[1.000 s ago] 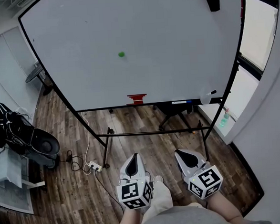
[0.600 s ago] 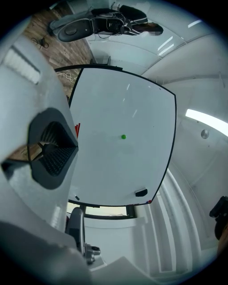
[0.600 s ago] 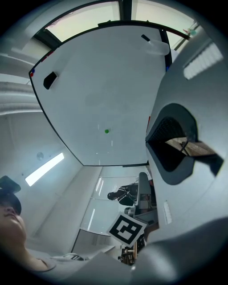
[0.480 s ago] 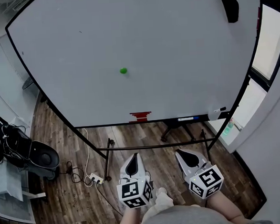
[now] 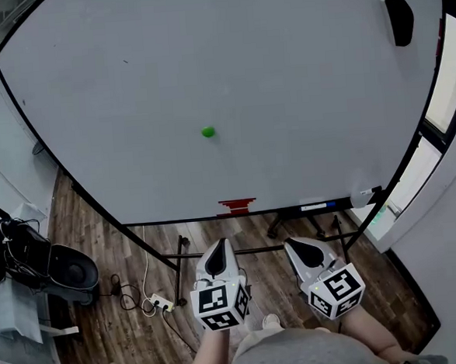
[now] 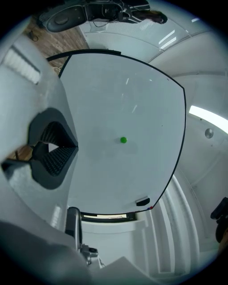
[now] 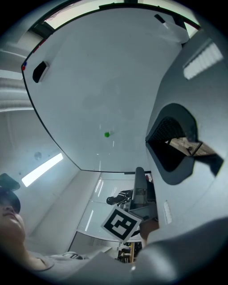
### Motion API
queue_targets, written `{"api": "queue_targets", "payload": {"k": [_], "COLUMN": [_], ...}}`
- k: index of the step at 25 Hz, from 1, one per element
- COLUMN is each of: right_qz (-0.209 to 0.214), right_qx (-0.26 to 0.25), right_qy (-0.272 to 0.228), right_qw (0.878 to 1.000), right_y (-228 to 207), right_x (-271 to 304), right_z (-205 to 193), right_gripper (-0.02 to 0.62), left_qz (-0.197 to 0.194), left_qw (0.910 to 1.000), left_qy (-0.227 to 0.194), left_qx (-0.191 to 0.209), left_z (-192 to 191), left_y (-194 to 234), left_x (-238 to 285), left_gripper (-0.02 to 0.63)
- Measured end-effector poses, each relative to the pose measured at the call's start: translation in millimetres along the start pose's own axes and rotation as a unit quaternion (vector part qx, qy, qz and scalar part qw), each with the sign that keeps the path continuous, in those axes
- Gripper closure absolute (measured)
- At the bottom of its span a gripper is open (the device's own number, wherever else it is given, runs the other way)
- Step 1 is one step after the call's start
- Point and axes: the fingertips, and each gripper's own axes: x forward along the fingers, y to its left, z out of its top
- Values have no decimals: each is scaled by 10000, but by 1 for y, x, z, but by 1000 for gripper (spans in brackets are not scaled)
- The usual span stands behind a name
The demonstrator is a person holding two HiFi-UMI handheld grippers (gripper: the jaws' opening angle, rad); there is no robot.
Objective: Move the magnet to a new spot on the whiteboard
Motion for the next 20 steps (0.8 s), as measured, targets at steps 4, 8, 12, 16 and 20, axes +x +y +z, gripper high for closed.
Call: {"api": "queue_targets", "payload": {"k": [4,8,12,16,20], "right_qz": [-6,-26,-72,-144,-195], "right_qx": [-45,-84,-77,-16,-3], "right_qy": [-15,-20,-27,-25,8], "right_qw": [10000,10000,9999,9999,9998], "right_y": [-4,-10,-15,-24,-30], "right_x": [19,34,47,55,60], "right_z": [3,4,4,2,1], "right_gripper": [594,594,594,594,594], "left_qz": [-83,-165,-236,-321,-293], "left_qw": [9998,9991,9979,9964,9947], "left_qy": [-61,-284,-464,-608,-767], "left_qx": [149,283,389,496,612], "left_z": [21,53,84,114,142], "left_y": [7,11,12,8,7], "left_x": [26,54,81,104,123], "left_gripper": [601,601,601,575,541]}}
